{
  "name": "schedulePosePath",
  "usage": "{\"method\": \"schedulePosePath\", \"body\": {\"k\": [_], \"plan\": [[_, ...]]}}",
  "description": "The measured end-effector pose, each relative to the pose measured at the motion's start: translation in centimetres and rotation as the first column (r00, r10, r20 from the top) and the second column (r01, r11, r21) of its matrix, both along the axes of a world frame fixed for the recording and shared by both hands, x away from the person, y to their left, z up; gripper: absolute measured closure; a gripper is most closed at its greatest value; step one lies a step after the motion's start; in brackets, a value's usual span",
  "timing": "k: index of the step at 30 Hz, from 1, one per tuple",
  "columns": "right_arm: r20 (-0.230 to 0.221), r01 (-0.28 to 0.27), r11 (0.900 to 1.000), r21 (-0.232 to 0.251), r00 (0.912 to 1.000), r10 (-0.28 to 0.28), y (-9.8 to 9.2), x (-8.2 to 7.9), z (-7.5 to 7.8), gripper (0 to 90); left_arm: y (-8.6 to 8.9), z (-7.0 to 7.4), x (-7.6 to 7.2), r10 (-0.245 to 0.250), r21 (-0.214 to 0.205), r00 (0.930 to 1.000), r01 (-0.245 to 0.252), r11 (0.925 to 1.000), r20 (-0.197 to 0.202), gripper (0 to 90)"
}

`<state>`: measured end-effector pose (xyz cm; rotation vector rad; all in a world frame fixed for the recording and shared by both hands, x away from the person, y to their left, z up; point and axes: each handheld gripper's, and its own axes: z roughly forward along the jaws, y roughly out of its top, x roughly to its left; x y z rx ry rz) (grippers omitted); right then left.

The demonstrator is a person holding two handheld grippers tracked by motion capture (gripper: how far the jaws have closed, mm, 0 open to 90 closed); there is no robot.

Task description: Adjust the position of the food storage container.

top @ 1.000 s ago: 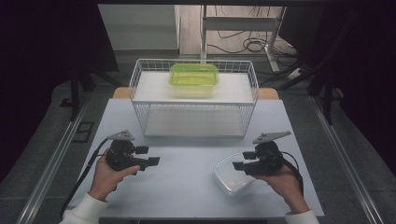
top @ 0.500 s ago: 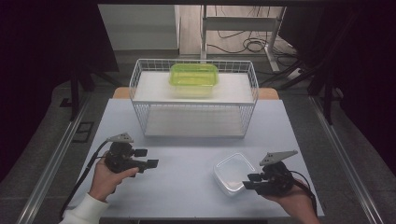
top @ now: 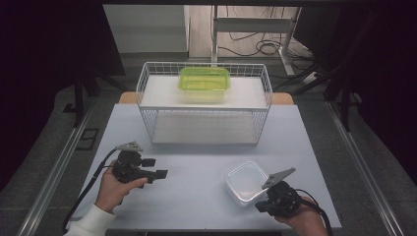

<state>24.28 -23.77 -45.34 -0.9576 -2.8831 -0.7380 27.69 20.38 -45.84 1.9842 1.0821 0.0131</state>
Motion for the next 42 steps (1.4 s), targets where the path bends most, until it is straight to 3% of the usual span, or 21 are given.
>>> {"method": "schedulePosePath", "body": {"k": [15, 18, 21, 28, 37, 42], "plan": [[0.000, 0.025, 0.9992, -0.030, 0.9997, -0.025, -0.4, 0.4, -0.6, 89.3, -0.1, -0.3, 0.1, 0.000, 0.008, 1.0000, 0.001, 1.0000, -0.008, 25.4], [-0.013, 0.026, 0.9995, -0.019, 0.9996, -0.026, -0.3, 0.5, -0.8, 89.3, -0.1, -0.4, 0.1, 0.000, 0.011, 0.9999, 0.000, 0.9999, -0.010, 25.4], [-0.037, 0.005, 0.9996, 0.028, 0.9993, -0.004, 0.3, 0.4, -1.0, 89.4, -0.2, -0.4, 0.1, -0.001, 0.011, 1.0000, 0.001, 0.9999, -0.009, 25.4], [-0.023, 0.022, 0.9998, 0.003, 0.9995, -0.022, 1.6, 1.1, -1.6, 89.5, -0.3, -0.6, 0.2, -0.001, 0.011, 0.9998, 0.002, 0.9999, -0.018, 25.4], [0.024, 0.103, 0.9939, 0.039, 0.9943, -0.104, 3.1, 2.4, -2.2, 89.5, -0.3, -0.7, 0.4, -0.002, 0.008, 0.9998, 0.002, 1.0000, -0.018, 25.3], [0.036, 0.099, 0.9937, 0.052, 0.9942, -0.101, 3.6, 2.3, -2.2, 89.5, -0.2, -0.8, 0.4, -0.001, 0.012, 0.9998, 0.001, 0.9999, -0.019, 25.2]]}}
